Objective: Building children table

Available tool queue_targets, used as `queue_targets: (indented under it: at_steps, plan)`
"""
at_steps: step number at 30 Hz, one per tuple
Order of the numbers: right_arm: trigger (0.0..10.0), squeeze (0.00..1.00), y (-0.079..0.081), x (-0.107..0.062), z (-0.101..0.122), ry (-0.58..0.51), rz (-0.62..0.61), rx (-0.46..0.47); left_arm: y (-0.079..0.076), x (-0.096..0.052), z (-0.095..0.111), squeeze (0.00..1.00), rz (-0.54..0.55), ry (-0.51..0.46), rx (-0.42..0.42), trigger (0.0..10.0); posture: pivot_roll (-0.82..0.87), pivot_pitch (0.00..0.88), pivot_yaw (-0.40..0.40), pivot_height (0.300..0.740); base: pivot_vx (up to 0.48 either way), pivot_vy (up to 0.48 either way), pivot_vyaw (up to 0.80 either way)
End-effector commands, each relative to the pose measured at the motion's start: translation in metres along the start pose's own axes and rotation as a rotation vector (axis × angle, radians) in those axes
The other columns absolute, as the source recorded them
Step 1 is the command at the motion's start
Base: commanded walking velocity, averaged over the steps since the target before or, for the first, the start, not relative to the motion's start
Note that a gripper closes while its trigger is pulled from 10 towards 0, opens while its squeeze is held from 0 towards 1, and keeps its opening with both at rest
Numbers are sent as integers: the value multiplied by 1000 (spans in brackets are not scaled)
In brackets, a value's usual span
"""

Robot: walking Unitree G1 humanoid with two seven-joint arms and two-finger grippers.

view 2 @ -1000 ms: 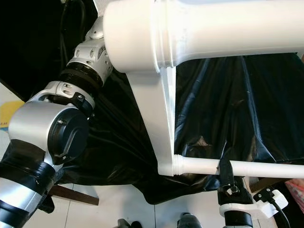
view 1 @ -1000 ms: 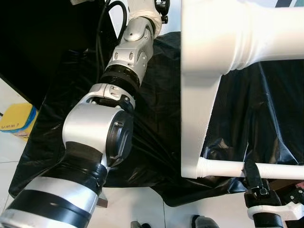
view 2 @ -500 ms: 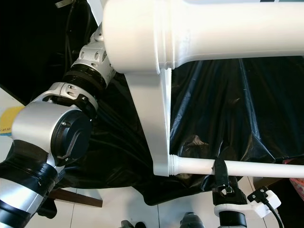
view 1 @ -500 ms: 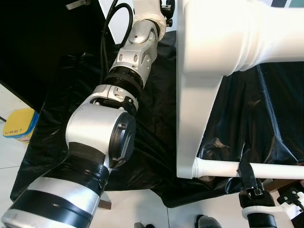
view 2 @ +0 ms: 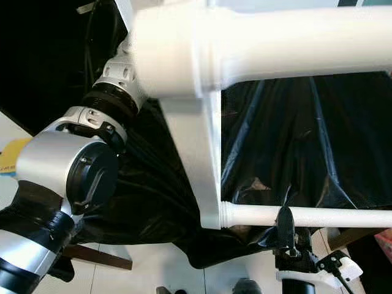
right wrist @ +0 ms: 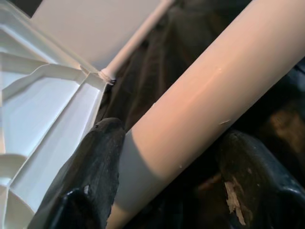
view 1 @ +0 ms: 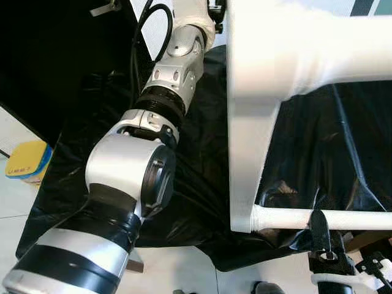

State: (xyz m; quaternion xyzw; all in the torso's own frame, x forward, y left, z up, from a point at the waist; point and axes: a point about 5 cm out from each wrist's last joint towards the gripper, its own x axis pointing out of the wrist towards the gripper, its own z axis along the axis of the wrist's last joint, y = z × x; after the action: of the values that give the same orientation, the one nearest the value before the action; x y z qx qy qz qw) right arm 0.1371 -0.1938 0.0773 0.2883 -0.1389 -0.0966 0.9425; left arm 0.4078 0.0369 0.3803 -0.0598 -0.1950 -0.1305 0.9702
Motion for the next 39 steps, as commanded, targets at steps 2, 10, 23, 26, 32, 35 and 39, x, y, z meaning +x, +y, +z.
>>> queue_targets:
  at_steps: [2, 10, 23, 26, 32, 35, 39]
  plan:
    - [10000, 0, -62, -91, -47, 465, -358, -242, -7, -1, -4, 0, -105, 11, 2, 10000, -347, 217, 212, 740, 0, 0, 0]
    - [10000, 0, -63, -126, -68, 526, -458, -136, -12, -1, -6, 0, -128, 17, 1, 10000, -372, 229, 229, 740, 0, 0, 0]
    - [10000, 0, -71, -91, -6, 138, -480, -222, -22, -1, -6, 0, -176, 21, 1, 10000, -412, 227, 279, 740, 0, 0, 0]
    - [10000, 0, -53, -57, 18, 1, -441, -260, -23, -2, -9, 0, -185, 26, 2, 10000, -411, 224, 277, 740, 0, 0, 0]
    - [10000, 0, -19, -15, 43, -117, -363, -299, -24, -4, -15, 0, -195, 36, 9, 10000, -393, 217, 258, 740, 0, 0, 0]
    - [10000, 0, 6, 8, 61, -193, -292, -340, -21, -6, -22, 0, -193, 46, 8, 10000, -379, 215, 242, 740, 0, 0, 0]
    - [10000, 0, 29, 25, 78, -288, -232, -421, -16, -12, -38, 0, -197, 67, 8, 10000, -367, 217, 225, 740, 0, 0, 0]
